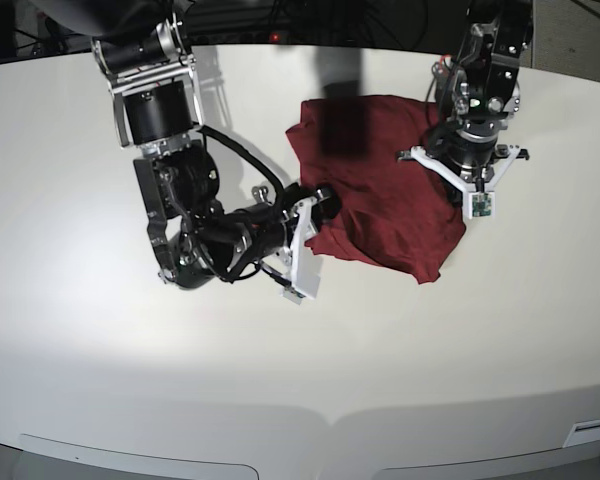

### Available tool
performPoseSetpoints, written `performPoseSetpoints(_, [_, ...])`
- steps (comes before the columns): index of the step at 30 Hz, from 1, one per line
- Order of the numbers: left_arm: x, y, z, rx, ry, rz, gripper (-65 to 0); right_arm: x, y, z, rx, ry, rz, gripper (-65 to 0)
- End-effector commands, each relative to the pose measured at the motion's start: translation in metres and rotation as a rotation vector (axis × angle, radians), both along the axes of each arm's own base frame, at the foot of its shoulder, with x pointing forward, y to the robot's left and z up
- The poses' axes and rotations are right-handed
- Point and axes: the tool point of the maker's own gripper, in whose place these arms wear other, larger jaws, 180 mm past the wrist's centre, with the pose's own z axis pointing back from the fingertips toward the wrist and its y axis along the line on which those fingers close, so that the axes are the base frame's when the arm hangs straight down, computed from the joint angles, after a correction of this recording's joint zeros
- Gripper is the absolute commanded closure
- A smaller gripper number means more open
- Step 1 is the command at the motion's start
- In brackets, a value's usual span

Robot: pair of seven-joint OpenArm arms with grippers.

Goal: Fold the T-shirt properly
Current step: 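Tuck and straighten the red square's edge with the right gripper, then release the shirt and lift both grippers away from the square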

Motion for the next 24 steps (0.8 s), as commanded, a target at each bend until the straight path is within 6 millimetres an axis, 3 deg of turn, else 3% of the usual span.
performPoseSetpoints(1, [0.007, 0.001, 0.01, 0.009, -0.038, -0.004, 0.0, 0.012, 0.005, 0.017, 0.031, -0.048, 0.006, -6.7])
performPoseSetpoints(4, [0.007, 0.001, 0.01, 0.009, -0.038, -0.004, 0.0, 0.012, 0.003, 0.017, 0.027, -0.049, 0.004, 0.0])
performPoseSetpoints(9, [0.007, 0.001, 0.009, 0.009, -0.037, -0.004, 0.0, 0.019, 0.003, 0.022, 0.026, -0.069, 0.002, 0.0])
performPoseSetpoints(18, [0.006, 0.001, 0.009, 0.008, -0.035, -0.004, 0.0, 0.074, -0.01, 0.046, -0.067, -0.267, -0.064, 0.0])
performPoseSetpoints(24, [0.006, 0.001, 0.008, 0.005, -0.029, -0.003, 0.0, 0.091, -0.016, 0.046, -0.103, -0.357, -0.112, 0.0])
